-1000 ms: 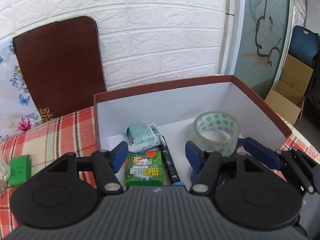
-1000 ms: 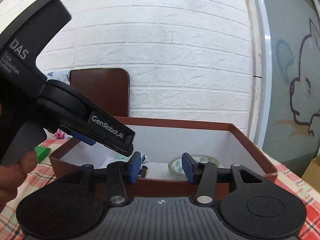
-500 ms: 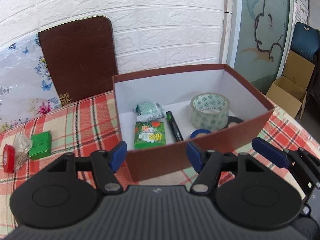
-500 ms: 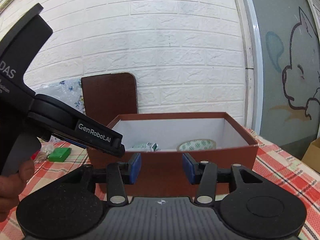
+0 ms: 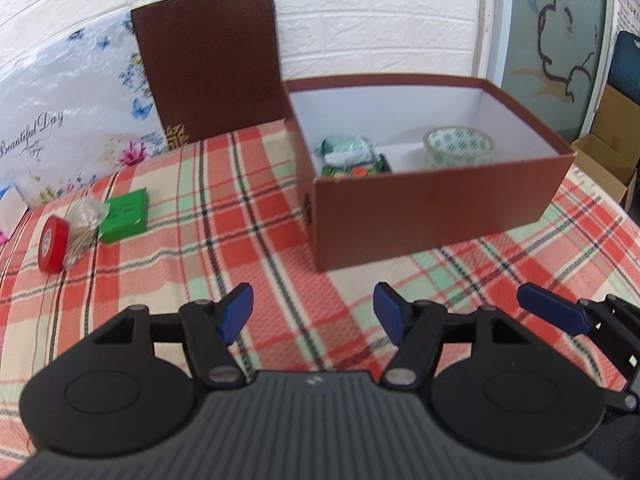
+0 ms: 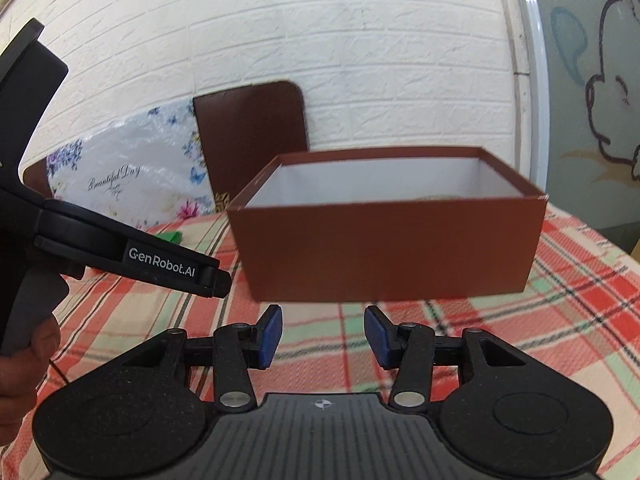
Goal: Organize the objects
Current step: 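Move the left gripper back over the table toward the red tape roll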
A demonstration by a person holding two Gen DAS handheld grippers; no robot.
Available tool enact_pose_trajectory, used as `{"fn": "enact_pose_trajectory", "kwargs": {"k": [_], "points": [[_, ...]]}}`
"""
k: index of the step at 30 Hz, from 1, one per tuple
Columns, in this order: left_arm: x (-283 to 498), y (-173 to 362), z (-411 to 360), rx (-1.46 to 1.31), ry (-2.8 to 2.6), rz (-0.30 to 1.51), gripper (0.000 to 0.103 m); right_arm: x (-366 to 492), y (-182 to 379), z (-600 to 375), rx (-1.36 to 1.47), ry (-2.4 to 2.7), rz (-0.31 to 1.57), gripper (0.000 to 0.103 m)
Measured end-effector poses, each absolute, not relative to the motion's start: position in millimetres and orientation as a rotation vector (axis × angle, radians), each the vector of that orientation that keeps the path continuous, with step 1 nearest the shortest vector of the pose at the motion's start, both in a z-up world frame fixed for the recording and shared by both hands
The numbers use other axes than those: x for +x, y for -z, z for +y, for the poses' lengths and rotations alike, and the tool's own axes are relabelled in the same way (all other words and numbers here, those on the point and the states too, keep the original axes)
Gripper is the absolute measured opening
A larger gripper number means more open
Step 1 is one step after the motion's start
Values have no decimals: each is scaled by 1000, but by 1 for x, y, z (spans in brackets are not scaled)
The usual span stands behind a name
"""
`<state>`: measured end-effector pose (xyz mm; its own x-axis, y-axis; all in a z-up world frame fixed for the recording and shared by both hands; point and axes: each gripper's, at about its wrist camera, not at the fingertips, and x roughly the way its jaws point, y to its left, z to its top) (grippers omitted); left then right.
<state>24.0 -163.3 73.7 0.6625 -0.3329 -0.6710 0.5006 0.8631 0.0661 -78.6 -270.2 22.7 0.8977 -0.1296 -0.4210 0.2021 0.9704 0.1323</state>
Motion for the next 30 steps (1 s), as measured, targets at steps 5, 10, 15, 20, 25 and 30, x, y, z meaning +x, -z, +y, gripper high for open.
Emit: {"fn": "enact_pose_trajectory", "kwargs": {"k": [5, 10, 15, 20, 25, 30], "points": [[21, -57, -147, 261, 443, 734, 70, -77, -13, -258, 183, 138, 498, 48], [24, -42, -132, 260, 411, 763, 72, -75, -8, -250, 181, 122, 541, 48], [27, -29, -120, 264, 381, 785, 72, -72, -3, -241, 177, 112, 582, 48], [32, -20, -108, 255, 351, 795, 72, -69, 1, -234, 154, 100, 614, 48], [40, -14, -94, 229, 319, 801, 73, -66, 4, -225, 121, 88, 635, 49], [49, -11, -74, 192, 282, 798, 74, -63, 7, -212, 76, 72, 650, 51]]}}
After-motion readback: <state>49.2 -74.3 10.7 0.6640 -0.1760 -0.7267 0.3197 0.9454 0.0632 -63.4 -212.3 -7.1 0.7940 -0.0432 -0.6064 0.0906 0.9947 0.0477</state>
